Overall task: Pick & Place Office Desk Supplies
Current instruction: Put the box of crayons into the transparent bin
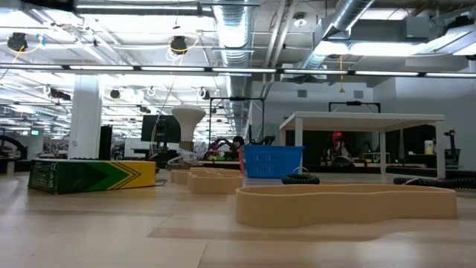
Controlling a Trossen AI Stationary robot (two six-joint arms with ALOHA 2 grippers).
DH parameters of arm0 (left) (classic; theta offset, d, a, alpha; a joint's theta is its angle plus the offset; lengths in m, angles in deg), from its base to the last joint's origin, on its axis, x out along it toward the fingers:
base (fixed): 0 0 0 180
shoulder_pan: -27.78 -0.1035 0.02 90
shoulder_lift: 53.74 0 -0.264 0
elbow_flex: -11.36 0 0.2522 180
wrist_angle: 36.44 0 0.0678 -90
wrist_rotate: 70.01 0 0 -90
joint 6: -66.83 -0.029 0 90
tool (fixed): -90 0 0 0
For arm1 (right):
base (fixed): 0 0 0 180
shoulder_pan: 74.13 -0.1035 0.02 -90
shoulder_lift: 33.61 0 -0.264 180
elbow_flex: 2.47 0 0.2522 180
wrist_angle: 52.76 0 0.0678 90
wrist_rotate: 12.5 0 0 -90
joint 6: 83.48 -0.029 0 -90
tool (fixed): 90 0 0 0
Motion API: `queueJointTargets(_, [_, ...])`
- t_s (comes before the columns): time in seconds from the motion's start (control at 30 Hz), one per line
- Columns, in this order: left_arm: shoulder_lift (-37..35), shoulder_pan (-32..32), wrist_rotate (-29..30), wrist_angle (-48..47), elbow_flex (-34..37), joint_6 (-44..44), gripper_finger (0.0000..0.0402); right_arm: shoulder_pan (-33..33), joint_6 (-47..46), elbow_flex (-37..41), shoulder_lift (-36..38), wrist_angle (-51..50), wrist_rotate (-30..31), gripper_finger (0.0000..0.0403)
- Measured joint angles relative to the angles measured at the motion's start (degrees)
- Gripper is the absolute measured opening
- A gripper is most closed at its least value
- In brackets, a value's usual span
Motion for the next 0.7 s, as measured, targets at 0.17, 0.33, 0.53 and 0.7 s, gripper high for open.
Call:
queueJointTargets(0.17, [0.0,-7.2,-0.8,6.2,0.0,-0.2,0.0216,0.0,0.0,0.0,0.0,0.0,-1.0,0.0224])
queueJointTargets(0.33, [-0.4,-12.9,-1.0,11.8,0.0,-0.1,0.0215,0.0,0.0,0.0,0.0,0.0,-1.0,0.0224])
queueJointTargets(0.53, [-0.2,-18.6,-2.5,11.8,0.0,4.2,0.0257,0.0,0.0,0.0,0.5,0.0,-1.0,0.0224])
queueJointTargets(0.7, [0.4,-20.3,-4.3,7.6,0.0,4.6,0.0328,0.0,0.0,0.0,1.4,0.2,-1.4,0.0224])
